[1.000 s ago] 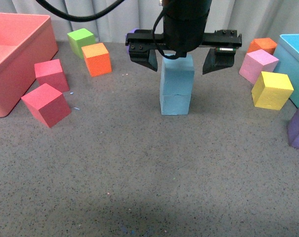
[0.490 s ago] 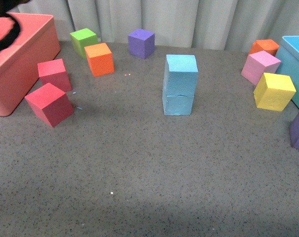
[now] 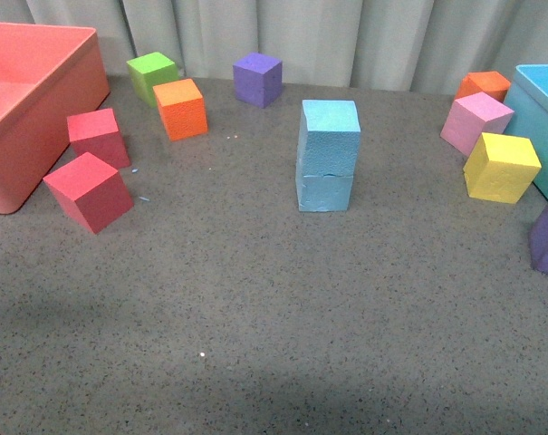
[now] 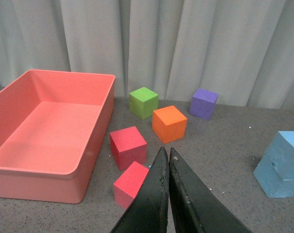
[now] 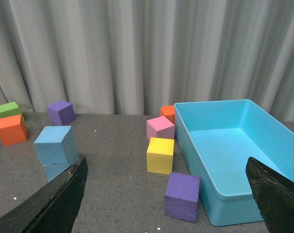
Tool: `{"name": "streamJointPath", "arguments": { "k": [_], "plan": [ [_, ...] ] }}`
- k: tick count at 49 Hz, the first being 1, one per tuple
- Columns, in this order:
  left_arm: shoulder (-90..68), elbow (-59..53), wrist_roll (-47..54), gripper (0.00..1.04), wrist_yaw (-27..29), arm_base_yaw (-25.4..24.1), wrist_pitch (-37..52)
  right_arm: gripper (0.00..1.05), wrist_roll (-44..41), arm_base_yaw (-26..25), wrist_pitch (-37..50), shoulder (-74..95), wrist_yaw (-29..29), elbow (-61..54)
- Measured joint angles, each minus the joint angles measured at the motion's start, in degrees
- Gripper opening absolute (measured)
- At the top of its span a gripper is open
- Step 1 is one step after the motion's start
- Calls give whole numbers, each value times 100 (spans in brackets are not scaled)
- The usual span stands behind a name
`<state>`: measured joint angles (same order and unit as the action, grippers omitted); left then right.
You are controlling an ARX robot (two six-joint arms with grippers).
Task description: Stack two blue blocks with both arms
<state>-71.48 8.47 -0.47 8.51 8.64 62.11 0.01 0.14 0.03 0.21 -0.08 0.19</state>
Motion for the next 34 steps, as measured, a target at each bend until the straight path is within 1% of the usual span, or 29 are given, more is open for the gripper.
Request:
{"name": "streamJointPath", "arguments": {
  "k": [7, 16, 18, 19, 21, 24, 30, 34],
  "plan": [
    [748, -295, 0, 4, -210, -181, -431, 95, 0, 0, 0, 0, 2, 0],
    [1447, -511, 0, 4, -326, -348, -938, 95, 0, 0, 0, 0, 0, 0],
    [1696, -566, 0, 4, -498, -476, -1121, 95, -2, 0, 0, 0, 0, 0],
    [1845, -597, 2, 4, -726, -608, -1241, 95, 0, 0, 0, 0, 2, 0],
    [2083, -638, 4, 4, -813, -750, -1434, 95, 0, 0, 0, 0, 2, 0],
    [2459, -695, 4, 4, -813, -835, -1738, 95, 0, 0, 0, 0, 11, 0],
    [3115, -732, 4, 4, -837, -844, -2308, 95, 0, 0, 0, 0, 0, 0],
    [3375, -732, 4, 4, -835, -846, -2533, 95, -2, 0, 0, 0, 2, 0]
  ]
}}
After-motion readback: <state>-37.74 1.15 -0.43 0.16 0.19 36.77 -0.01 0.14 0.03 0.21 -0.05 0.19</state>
